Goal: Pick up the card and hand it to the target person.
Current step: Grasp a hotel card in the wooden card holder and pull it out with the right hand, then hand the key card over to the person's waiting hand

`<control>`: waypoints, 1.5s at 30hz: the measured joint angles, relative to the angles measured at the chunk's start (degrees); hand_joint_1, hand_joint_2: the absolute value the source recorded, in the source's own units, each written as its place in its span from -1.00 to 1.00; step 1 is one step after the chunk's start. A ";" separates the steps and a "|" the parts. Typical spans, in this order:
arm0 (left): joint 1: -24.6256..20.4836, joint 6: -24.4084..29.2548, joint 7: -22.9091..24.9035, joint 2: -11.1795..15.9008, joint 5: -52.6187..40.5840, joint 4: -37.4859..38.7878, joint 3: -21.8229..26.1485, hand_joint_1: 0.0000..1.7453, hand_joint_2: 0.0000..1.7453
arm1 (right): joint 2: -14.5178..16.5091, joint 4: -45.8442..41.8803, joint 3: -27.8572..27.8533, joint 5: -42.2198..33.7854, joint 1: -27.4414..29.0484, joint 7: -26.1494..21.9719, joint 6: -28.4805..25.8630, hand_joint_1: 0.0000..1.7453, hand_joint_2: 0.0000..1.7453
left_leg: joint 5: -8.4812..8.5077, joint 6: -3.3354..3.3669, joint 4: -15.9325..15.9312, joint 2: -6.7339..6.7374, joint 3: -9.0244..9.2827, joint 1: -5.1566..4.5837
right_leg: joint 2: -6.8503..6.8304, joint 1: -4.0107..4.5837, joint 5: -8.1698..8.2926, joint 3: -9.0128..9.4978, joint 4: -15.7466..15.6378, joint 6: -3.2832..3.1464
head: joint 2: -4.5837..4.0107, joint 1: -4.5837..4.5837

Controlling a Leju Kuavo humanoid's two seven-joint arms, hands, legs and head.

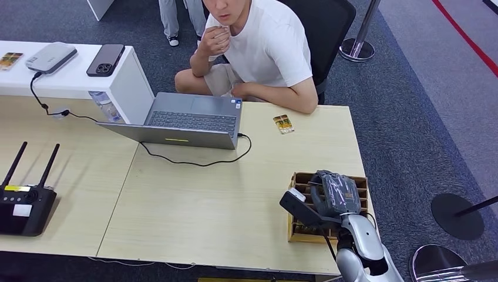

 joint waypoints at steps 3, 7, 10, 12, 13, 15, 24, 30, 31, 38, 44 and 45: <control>0.00 0.18 -0.26 0.00 0.00 0.02 0.00 -1.00 1.00 | 0.02 0.00 0.03 0.00 0.00 -0.03 0.01 0.54 1.00 | 0.01 -0.01 0.00 0.00 0.00 0.00 | 0.00 0.00 0.00 0.01 0.00 0.00 | 0.00 0.00; 0.01 0.21 -0.33 0.00 0.00 0.02 0.02 -1.00 1.00 | 0.03 0.00 0.08 0.00 -0.03 -0.09 0.08 0.59 1.00 | 0.02 -0.02 0.00 0.00 0.01 0.00 | 0.00 0.00 0.02 0.02 0.00 0.00 | 0.00 0.00; 0.01 0.19 -0.42 0.00 -0.03 0.02 0.01 -1.00 1.00 | 0.03 0.00 0.11 0.00 -0.06 -0.15 0.10 0.64 1.00 | 0.02 -0.02 0.00 0.00 0.01 0.00 | 0.00 0.00 0.02 0.02 0.00 0.00 | 0.00 0.00; 0.01 0.19 -0.59 0.00 -0.19 0.02 -0.02 -1.00 1.00 | 0.03 0.00 0.13 0.00 -0.11 -0.17 0.13 0.64 1.00 | 0.02 -0.02 0.00 0.00 0.01 0.00 | 0.00 0.00 0.02 0.02 0.00 0.00 | 0.00 0.00; 0.01 0.20 -0.72 0.00 -0.30 0.02 -0.05 -1.00 1.00 | 0.03 0.00 0.14 0.00 -0.13 -0.19 0.15 0.64 1.00 | 0.02 -0.02 0.00 0.00 0.01 0.00 | 0.00 0.00 0.02 0.02 0.00 0.00 | 0.00 0.00; 0.01 0.24 -1.06 0.00 -0.45 0.02 -0.17 -1.00 1.00 | 0.03 0.01 0.14 0.00 -0.15 -0.27 0.21 0.64 1.00 | 0.02 -0.02 0.00 0.00 0.01 0.00 | 0.00 0.00 0.02 0.03 0.00 0.00 | 0.00 0.00; 0.01 0.33 -0.98 0.00 -0.02 0.02 -0.28 -1.00 1.00 | 0.03 0.02 0.17 0.12 -0.31 -0.97 -0.03 0.64 1.00 | 0.03 -0.02 0.00 0.00 0.02 0.00 | 0.00 0.00 0.03 0.04 0.00 0.01 | 0.00 0.00; 0.03 0.32 -0.82 0.00 0.00 0.02 -0.28 -1.00 1.00 | 0.11 -0.01 0.26 0.16 -0.59 -2.82 -2.35 0.64 1.00 | 0.03 -0.02 0.00 -0.01 0.01 0.00 | -0.01 0.00 0.03 0.04 0.01 0.01 | 0.00 0.00; 0.04 0.32 -0.83 0.00 0.00 0.02 -0.28 -1.00 1.00 | 0.18 -0.06 0.27 0.16 -0.58 -3.32 -3.01 0.64 1.00 | 0.03 -0.02 0.00 -0.01 0.01 0.00 | -0.01 0.00 0.03 0.04 0.01 0.01 | 0.00 0.00; 0.09 0.12 -1.18 0.00 0.00 0.02 -0.28 -1.00 1.00 | 0.51 -1.63 0.27 0.17 -0.58 -7.19 -7.95 0.64 1.00 | 0.03 -0.02 0.00 -0.01 0.01 0.00 | -0.01 0.00 0.03 0.04 0.01 0.01 | 0.00 0.00; 0.15 -0.25 -1.28 0.00 0.00 0.02 -0.28 -1.00 1.00 | 0.51 -3.24 0.28 -0.20 -0.52 -9.25 -10.83 0.64 1.00 | 0.03 -0.02 0.00 -0.01 0.01 0.00 | -0.01 0.00 0.03 0.04 0.00 0.01 | 0.00 0.00; 0.16 -0.25 -1.30 0.00 0.00 0.02 -0.28 -1.00 1.00 | 0.51 -3.56 0.27 -0.27 -0.49 -9.67 -11.51 0.64 1.00 | 0.03 -0.02 0.00 -0.01 0.01 0.00 | -0.01 0.00 0.03 0.04 0.00 0.01 | 0.00 0.00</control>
